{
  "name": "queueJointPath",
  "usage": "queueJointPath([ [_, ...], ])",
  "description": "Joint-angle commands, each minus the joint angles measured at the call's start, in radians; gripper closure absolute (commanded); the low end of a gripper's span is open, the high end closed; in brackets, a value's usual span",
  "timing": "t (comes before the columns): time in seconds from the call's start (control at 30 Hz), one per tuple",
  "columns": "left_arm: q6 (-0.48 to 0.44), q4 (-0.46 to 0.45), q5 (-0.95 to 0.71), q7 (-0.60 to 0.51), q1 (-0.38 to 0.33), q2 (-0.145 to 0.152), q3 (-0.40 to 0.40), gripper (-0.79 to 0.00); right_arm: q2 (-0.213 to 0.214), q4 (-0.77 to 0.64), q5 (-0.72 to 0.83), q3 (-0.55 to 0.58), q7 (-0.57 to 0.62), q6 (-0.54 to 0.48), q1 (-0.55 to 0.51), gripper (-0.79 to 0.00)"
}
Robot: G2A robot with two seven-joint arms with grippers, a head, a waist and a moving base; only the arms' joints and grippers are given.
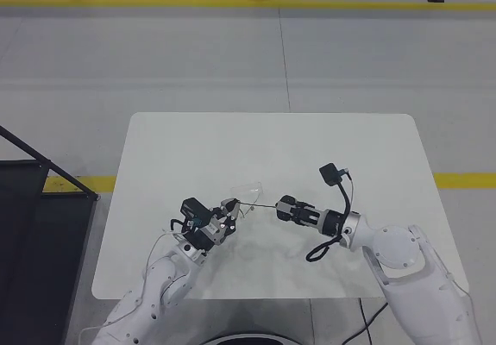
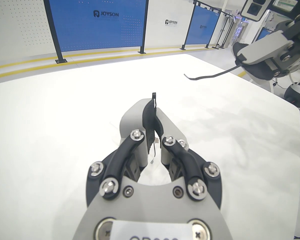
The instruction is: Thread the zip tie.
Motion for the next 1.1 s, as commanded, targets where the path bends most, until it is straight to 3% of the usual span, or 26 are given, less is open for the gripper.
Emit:
queueJointPath([
  [0.0, 0.000, 0.000, 0.000, 0.000, 0.000, 0.000, 0.000, 0.000, 0.000, 0.000, 0.000, 0.000, 0.000, 0.000, 0.000, 0.000],
  [0.5, 0.000, 0.000, 0.000, 0.000, 0.000, 0.000, 0.000, 0.000, -0.010, 0.012, -0.044, -0.064, -0.054, 0.126, 0.042, 0.000],
  [1.07, 0.000, 0.000, 0.000, 0.000, 0.000, 0.000, 0.000, 0.000, -0.009, 0.018, -0.031, -0.061, -0.050, 0.125, 0.045, 0.000],
])
